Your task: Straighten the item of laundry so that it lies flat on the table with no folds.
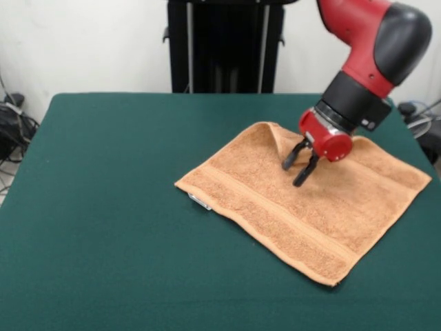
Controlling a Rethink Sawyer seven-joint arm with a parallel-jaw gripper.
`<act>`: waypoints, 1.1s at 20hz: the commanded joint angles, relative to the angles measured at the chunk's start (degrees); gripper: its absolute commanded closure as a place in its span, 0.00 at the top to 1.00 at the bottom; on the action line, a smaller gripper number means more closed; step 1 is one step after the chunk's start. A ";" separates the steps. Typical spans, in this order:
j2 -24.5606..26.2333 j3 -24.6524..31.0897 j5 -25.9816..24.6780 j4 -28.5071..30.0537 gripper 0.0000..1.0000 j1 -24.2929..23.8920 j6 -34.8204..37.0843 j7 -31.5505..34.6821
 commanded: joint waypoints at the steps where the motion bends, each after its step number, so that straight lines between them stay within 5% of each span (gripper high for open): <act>1: -1.15 3.45 6.66 3.86 1.00 1.25 10.07 17.84; 9: -4.40 4.49 11.35 5.72 1.00 2.27 15.47 17.54; 12: -8.73 8.95 18.68 9.28 1.00 -0.30 21.30 14.06; 17: -12.41 15.04 30.48 12.07 1.00 -2.31 20.61 7.25; 22: -15.65 19.01 36.04 14.69 1.00 -3.66 20.64 4.80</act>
